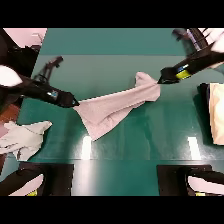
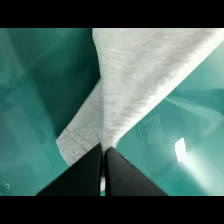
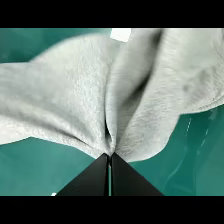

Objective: Fold the shirts.

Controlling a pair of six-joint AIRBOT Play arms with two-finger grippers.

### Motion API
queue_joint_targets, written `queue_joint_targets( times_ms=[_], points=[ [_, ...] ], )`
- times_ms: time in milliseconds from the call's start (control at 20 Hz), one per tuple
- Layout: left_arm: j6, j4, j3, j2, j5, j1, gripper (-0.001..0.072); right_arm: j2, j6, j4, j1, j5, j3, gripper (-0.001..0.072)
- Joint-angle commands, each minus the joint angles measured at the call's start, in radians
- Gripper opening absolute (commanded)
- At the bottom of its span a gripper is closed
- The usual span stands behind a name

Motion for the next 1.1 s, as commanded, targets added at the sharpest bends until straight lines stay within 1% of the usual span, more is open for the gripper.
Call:
queue_joint_targets(
  times_ms=[0,100,250,450,500,600,650,850,1050],
  points=[
    [0.025,0.026,-0.083,-0.118,0.226,0.039,0.0023,-0.146,-0.006,0.002,0.013,-0.185,-0.058,0.0012],
    [0.024,0.012,-0.040,-0.173,0.270,0.049,0.0024,-0.201,-0.006,0.002,0.013,-0.227,-0.011,0.0012],
    [0.022,0.009,0.013,-0.189,0.327,0.055,0.0023,-0.252,-0.006,0.001,0.013,-0.269,0.099,0.0012],
    [0.005,0.011,0.095,-0.189,0.316,0.055,0.0023,-0.265,-0.006,0.002,0.013,-0.370,0.236,0.0013],
    [0.005,0.010,0.102,-0.189,0.309,0.055,0.0023,-0.265,-0.006,0.002,0.013,-0.375,0.256,0.0035],
    [0.005,0.015,0.104,-0.189,0.281,0.055,0.0023,-0.265,-0.006,-0.002,0.010,-0.356,0.281,0.0484],
    [0.006,0.016,0.104,-0.189,0.258,0.055,0.0023,-0.264,-0.006,0.001,0.005,-0.340,0.283,0.0543],
    [0.009,0.017,0.104,-0.189,0.176,0.055,0.0023,-0.268,-0.006,0.001,-0.059,-0.281,0.238,0.0544],
    [0.008,0.016,0.104,-0.189,0.161,0.055,0.0023,-0.277,-0.006,0.006,-0.121,-0.315,0.112,0.0543]
  ],
)
